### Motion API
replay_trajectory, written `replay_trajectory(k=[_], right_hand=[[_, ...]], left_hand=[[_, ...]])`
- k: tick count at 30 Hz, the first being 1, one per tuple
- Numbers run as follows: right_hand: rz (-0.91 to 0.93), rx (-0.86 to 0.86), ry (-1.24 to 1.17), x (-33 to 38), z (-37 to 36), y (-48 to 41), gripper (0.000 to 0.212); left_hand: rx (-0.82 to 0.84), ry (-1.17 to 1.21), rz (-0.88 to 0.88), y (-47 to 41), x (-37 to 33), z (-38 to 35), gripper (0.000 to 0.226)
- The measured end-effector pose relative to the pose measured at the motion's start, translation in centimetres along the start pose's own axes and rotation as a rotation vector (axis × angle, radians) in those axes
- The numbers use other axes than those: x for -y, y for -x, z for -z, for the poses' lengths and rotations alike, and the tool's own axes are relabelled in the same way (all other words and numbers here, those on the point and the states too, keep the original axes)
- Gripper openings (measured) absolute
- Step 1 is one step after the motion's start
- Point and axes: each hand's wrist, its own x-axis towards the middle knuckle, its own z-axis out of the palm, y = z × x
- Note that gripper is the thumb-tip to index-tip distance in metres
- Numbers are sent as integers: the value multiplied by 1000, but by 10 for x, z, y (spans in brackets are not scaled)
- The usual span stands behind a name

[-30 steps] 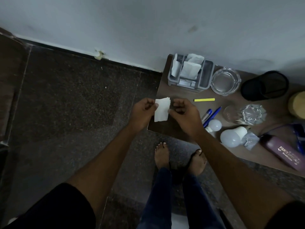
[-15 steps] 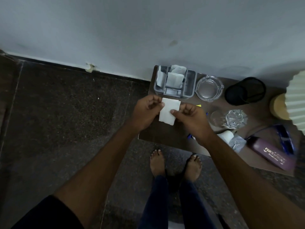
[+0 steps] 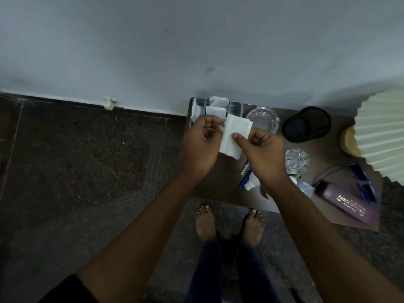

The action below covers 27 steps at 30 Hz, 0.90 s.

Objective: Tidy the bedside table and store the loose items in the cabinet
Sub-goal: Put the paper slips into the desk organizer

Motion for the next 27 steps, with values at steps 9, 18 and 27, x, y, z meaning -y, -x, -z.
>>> replay_trajectory(k=[9, 18, 27], right_hand=[[106, -78, 2, 21, -3, -3, 12], [213, 21, 50, 22, -3, -12, 35], [279, 36, 195, 6, -3, -33, 44]], left_hand=[[11, 36, -49, 16, -19, -26, 39], [54, 65, -90, -8, -21, -32, 44], [167, 86, -31, -28, -19, -38, 45]])
